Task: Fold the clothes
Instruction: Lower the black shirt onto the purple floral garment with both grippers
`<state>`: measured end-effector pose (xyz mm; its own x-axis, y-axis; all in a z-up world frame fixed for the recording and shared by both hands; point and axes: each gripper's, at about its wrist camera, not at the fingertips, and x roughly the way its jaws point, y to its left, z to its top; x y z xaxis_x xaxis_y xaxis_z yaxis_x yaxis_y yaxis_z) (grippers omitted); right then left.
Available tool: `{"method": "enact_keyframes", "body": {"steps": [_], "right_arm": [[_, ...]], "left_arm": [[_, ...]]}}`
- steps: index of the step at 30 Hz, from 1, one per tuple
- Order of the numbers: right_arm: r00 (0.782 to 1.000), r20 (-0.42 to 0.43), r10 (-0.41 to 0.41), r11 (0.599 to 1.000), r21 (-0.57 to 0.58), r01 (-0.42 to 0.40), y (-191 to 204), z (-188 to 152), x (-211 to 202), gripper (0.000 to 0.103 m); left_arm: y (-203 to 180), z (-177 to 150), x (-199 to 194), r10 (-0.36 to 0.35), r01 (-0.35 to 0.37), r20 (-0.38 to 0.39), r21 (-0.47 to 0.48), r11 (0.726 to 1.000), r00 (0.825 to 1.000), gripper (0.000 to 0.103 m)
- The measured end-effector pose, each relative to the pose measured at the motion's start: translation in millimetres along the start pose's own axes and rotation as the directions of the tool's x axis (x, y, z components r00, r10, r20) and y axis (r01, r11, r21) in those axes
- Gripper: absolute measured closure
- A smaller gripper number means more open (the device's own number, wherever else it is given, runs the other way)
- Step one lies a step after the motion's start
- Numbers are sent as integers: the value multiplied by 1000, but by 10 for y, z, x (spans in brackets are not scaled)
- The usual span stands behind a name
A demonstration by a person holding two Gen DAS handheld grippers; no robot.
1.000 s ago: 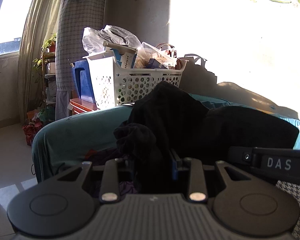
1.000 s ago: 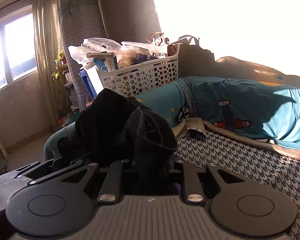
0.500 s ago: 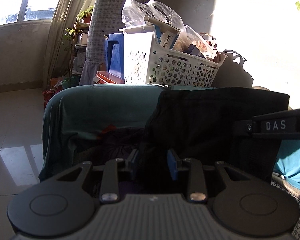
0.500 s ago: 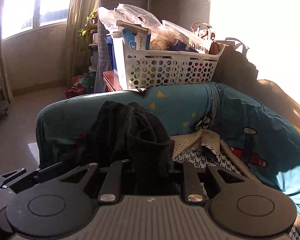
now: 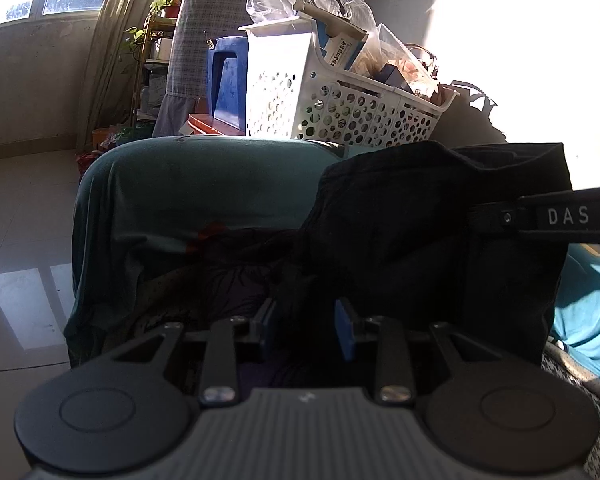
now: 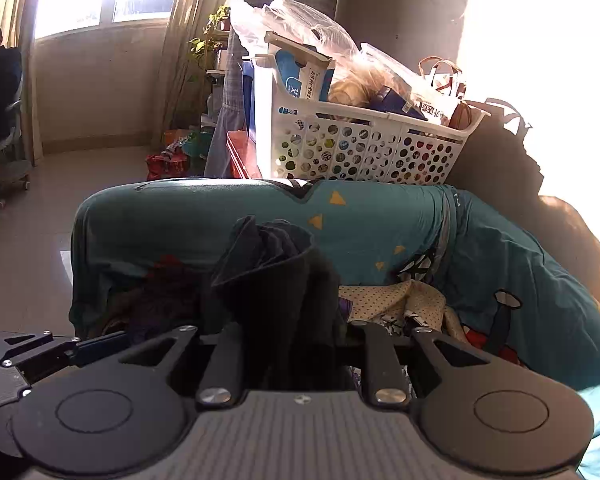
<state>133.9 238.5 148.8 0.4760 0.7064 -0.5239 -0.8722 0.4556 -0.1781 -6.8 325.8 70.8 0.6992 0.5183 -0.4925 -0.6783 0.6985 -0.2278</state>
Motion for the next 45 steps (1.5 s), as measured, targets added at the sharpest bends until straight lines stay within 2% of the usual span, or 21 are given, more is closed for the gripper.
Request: {"method": "enact_keyframes", "body": {"steps": [5,9,16,18,19,20,22,24,25,26,28,29,31,33,35,37,38,41,43,44,45], "right_arm": [[999,35,16,999,-28,-15,129,48,-155,84],[998,60,33,999,-32,-31,206,69,-296,84],[993,98,62,997,-41,-58,330,64,-542,84],[991,110,70,997,-43,-66,372,66,-621,84],[991,116,72,997,-48,-67,396,64,-663,84],[990,121,73,996,-52,-67,416,64,-701,84],[990,126,68,997,-56,-61,445,70,-768,84],[989,131,64,997,-58,-57,454,82,-842,84],[989,134,63,997,-59,-55,458,89,-879,84],[989,137,61,997,-60,-53,461,95,-917,85],[988,144,53,997,-57,-46,442,111,-1009,85],[988,149,49,998,-53,-42,427,121,-1058,85],[986,160,40,999,-43,-34,387,148,-1166,85],[984,174,31,999,-41,-24,352,171,-1269,85],[982,186,29,999,-31,-24,319,190,-1363,85],[980,195,35,999,-23,-31,305,194,-1429,85],[979,199,40,999,-20,-36,302,193,-1455,85],[978,201,60,998,-24,-56,322,178,-1490,85],[977,195,90,996,-35,-85,352,159,-1474,85],[976,192,107,994,-40,-101,366,149,-1461,85],[974,186,127,992,-40,-122,379,140,-1426,85]], "left_arm": [[74,16,-47,27,-27,19,3,1000,999,74],[97,22,-109,-7,7,14,-11,1000,1000,74],[71,72,-411,-63,62,69,17,998,996,74],[121,73,-479,-112,113,67,-7,994,991,70],[163,62,-499,-150,151,58,-30,988,987,60],[229,32,-503,-200,203,42,-72,977,979,49],[404,-51,-452,-311,307,12,-203,930,950,36],[590,-153,-362,-402,375,-9,-345,860,915,33],[650,-188,-325,-421,384,-13,-385,840,907,33],[688,-213,-293,-421,379,-16,-405,832,907,33],[737,-225,-260,-446,405,0,-422,811,895,32],[758,-230,-249,-474,433,13,-433,791,880,28],[785,-241,-235,-520,477,37,-460,749,853,26],[762,-249,-235,-534,491,44,-464,737,844,19],[726,-251,-240,-546,503,50,-463,729,836,17],[699,-249,-246,-574,535,69,-466,704,816,14],[696,-242,-268,-574,537,72,-460,707,816,14],[716,-210,-391,-537,516,77,-423,745,840,14],[783,-192,-485,-513,505,102,-412,758,853,12],[817,-187,-517,-493,489,106,-413,768,864,9],[844,-193,-535,-460,456,98,-414,788,883,8]]}}
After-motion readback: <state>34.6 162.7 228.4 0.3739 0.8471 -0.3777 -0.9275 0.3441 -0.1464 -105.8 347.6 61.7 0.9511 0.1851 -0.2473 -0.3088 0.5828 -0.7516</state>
